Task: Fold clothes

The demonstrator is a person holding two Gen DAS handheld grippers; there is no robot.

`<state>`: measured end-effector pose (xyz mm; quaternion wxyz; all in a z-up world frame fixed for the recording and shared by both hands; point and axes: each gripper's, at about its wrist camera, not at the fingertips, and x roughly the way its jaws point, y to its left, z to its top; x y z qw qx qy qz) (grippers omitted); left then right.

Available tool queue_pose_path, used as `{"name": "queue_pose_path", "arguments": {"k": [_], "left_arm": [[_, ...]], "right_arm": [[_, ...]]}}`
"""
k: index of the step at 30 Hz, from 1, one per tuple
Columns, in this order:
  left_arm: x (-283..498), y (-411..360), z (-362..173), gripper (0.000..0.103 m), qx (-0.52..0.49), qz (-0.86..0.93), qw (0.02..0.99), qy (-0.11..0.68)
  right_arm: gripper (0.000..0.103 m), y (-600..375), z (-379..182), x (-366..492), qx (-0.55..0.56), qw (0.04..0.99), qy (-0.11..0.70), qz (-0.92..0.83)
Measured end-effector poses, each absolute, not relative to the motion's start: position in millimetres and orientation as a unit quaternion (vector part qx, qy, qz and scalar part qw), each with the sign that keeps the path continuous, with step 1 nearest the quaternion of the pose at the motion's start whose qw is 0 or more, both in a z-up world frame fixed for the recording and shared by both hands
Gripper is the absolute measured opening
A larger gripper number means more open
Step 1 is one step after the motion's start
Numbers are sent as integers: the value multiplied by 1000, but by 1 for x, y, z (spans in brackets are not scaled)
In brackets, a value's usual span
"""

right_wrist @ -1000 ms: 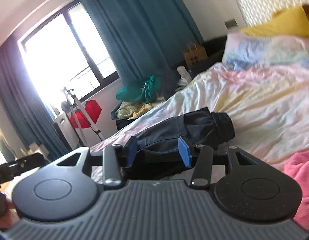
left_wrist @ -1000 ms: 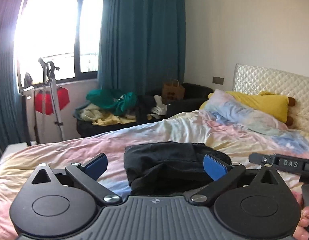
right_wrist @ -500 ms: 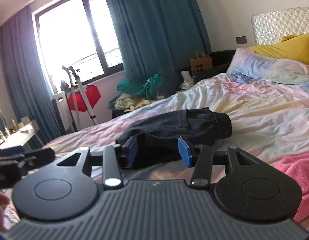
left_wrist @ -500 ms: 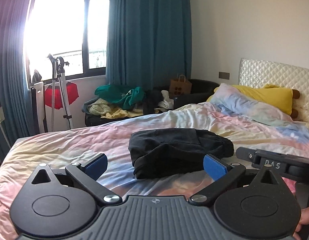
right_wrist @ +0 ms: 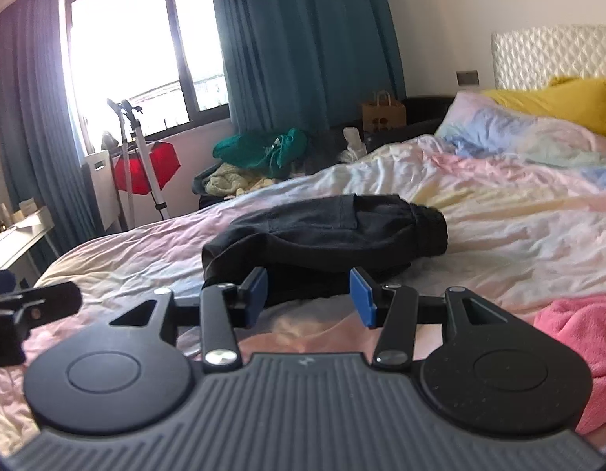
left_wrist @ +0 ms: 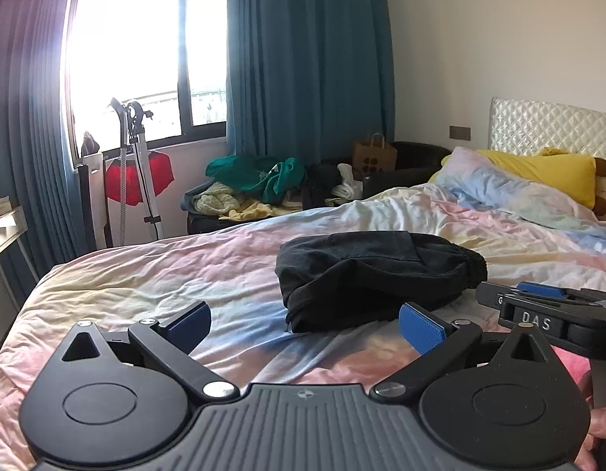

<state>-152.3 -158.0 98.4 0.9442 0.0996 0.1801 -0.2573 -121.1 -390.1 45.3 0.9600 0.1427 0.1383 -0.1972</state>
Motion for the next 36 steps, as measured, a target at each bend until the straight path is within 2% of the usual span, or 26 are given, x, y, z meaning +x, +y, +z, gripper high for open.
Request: {"name": "queue_pose_path", "arguments": {"k": [4, 15, 18, 19, 36], "left_arm": [[-152, -157, 97, 103, 102, -255, 944, 182], [-156, -153, 93, 103, 109, -243, 947, 179], [-159, -155, 91, 103, 115, -242, 947, 175], [-159, -154, 91, 103, 115, -242, 948, 174], [-157, -147, 89, 103, 95, -237, 951, 177]], "right_arm": [[65, -387, 48, -125, 141, 961, 132, -197], [68, -385, 50, -124, 137, 958, 136, -212], [88, -384, 52, -127, 135, 960, 128, -208], [90, -384, 52, -128, 135, 961, 123, -206], [90, -380, 51, -121, 120, 957, 147, -220]]}}
